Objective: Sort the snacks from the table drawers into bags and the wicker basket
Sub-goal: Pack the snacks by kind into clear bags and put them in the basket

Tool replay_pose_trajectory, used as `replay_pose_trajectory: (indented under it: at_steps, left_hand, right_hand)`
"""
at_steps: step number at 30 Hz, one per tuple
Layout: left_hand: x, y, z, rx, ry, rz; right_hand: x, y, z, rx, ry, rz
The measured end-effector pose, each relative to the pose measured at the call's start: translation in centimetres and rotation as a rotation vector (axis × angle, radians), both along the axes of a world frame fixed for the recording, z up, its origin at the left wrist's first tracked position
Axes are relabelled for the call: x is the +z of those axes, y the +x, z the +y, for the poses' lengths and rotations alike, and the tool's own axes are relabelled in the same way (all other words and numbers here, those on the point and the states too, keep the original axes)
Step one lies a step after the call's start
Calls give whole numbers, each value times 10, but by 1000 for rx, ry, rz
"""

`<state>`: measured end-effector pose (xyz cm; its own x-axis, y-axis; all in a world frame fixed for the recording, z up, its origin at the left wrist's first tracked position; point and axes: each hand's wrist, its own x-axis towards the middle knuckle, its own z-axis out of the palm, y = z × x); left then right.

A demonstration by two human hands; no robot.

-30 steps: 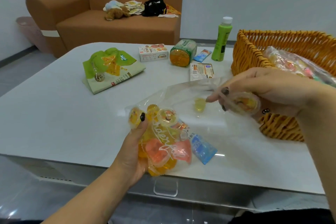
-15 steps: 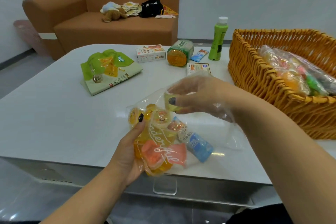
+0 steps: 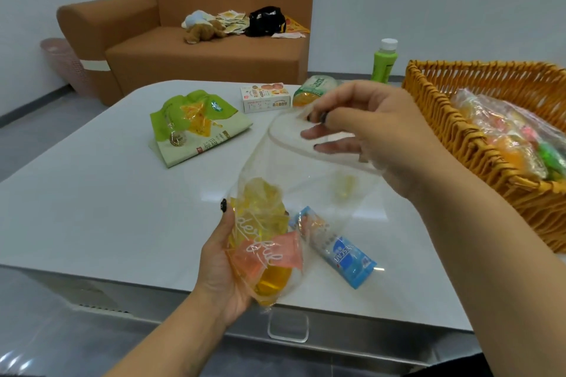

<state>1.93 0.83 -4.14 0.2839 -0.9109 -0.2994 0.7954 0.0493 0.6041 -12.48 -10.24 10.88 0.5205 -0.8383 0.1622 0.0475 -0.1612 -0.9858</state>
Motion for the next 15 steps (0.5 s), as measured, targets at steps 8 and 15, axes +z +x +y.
replay_pose_trajectory:
  at_steps: [8,15]
  left_hand:
    - [8,-6,-9,36,18,22]
    - [10,-3,-7,3,80,-37]
  right_hand:
    - [-98,-9,-82,-363,-358,816]
    - [-166,-3,-97,15,-535,1206]
